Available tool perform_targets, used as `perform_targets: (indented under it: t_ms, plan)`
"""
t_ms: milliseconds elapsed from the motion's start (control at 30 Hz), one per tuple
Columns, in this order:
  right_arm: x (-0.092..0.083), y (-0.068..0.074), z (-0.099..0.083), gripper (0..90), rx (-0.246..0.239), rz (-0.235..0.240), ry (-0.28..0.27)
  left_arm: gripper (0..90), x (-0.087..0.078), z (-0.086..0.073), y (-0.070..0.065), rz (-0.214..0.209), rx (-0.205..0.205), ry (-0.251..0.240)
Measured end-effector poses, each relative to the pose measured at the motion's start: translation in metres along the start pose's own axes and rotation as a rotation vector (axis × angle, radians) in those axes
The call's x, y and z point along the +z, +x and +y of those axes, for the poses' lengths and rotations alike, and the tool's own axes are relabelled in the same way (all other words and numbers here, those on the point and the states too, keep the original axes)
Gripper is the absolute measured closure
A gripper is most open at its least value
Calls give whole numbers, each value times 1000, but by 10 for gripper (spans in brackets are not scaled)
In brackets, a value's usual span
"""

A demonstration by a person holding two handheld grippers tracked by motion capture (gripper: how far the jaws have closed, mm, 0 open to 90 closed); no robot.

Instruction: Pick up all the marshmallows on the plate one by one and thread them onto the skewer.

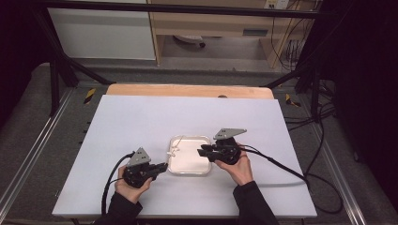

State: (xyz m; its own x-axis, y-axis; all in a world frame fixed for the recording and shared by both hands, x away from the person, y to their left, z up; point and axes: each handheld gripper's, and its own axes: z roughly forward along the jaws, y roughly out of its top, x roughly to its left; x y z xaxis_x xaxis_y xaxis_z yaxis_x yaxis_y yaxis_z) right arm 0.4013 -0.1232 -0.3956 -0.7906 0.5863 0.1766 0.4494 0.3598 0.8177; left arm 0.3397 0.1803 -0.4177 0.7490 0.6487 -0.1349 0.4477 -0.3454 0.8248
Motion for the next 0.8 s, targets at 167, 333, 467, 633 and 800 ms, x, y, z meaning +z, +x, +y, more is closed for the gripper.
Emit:
perform_targets:
  t_ms: [167, 333, 467, 633, 800]
  plan:
    - [-9, -1, 1, 728, 12, 12, -28, 880, 0, 0, -1, -3, 1, -1]
    - [-18, -2, 3, 728, 21, 21, -52, 880, 1, 0, -2, -6, 5, 2]
    - [-24, -3, 4, 729, 26, 26, -66, 880, 1, 0, -2, -8, 6, 0]
    - [-30, -3, 7, 730, 32, 30, -79, 880, 1, 0, -3, -11, 7, 0]
    - [-36, -3, 9, 732, 39, 35, -98, 880, 1, 0, -3, -13, 10, 0]
